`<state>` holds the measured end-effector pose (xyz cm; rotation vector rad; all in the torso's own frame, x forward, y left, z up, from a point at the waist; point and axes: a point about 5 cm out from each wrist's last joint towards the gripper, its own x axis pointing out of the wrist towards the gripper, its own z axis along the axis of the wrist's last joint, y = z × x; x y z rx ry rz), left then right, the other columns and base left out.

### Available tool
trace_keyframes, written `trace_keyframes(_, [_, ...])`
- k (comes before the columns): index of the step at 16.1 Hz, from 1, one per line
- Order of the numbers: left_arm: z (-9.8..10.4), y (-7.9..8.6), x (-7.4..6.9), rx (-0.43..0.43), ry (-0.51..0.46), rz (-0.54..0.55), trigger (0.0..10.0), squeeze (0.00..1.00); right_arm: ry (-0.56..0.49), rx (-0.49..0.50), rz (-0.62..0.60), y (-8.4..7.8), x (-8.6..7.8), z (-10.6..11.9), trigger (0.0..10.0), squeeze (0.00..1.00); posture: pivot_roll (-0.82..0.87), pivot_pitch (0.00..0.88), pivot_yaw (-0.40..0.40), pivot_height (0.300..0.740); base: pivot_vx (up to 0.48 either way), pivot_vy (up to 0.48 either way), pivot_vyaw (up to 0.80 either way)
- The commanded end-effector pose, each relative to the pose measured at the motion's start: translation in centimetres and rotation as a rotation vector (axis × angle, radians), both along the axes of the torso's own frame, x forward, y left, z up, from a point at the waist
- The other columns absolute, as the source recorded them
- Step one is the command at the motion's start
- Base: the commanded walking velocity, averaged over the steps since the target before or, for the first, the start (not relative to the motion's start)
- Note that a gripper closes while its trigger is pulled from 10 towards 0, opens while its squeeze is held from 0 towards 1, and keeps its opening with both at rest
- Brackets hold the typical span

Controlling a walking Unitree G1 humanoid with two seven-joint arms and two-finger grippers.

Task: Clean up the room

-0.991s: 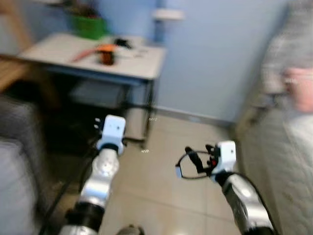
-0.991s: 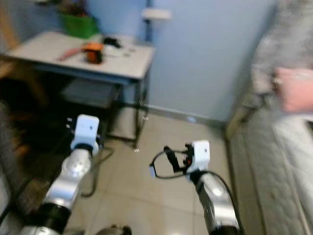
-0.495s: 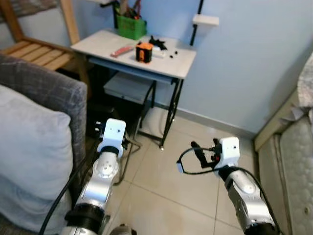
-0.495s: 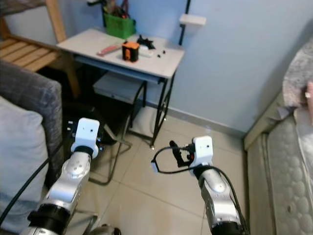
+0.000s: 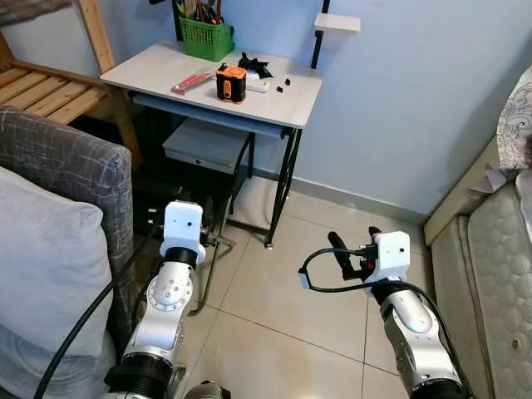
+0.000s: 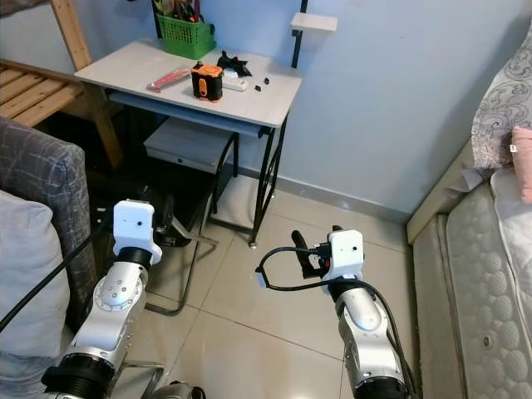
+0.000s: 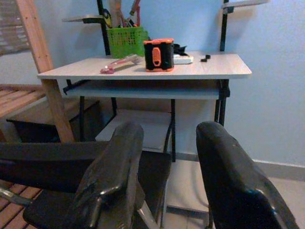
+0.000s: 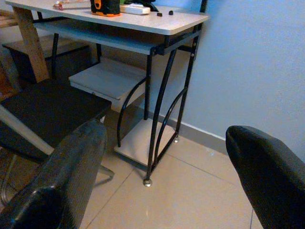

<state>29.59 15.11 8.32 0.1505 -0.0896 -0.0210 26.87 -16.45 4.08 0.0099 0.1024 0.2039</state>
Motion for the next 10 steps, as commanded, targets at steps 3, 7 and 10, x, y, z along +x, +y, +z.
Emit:
trace_keyframes(3, [-0.06, -0.21, 0.28, -0.021, 0.010, 0.007, 10.0, 0.00, -0.010, 0.000, -0.018, -0.20, 0.30, 0.15, 10.0, 0.07, 0.05, 0.000, -0.056, 0.740, 0.000, 0.000, 0.00])
trace_keyframes(7, [-0.06, -0.21, 0.28, -0.021, 0.010, 0.007, 10.0, 0.00, -0.010, 0.000, -0.018, -0.20, 0.30, 0.15, 10.0, 0.07, 0.05, 0.000, -0.056, 0.740, 0.000, 0.000, 0.00])
trace_keyframes(10, [-0.06, -0.21, 0.28, -0.021, 0.010, 0.007, 10.0, 0.00, -0.010, 0.000, -0.018, -0.20, 0.30, 0.15, 10.0, 0.07, 0.05, 0.000, -0.056, 0.740, 0.000, 0.000, 0.00])
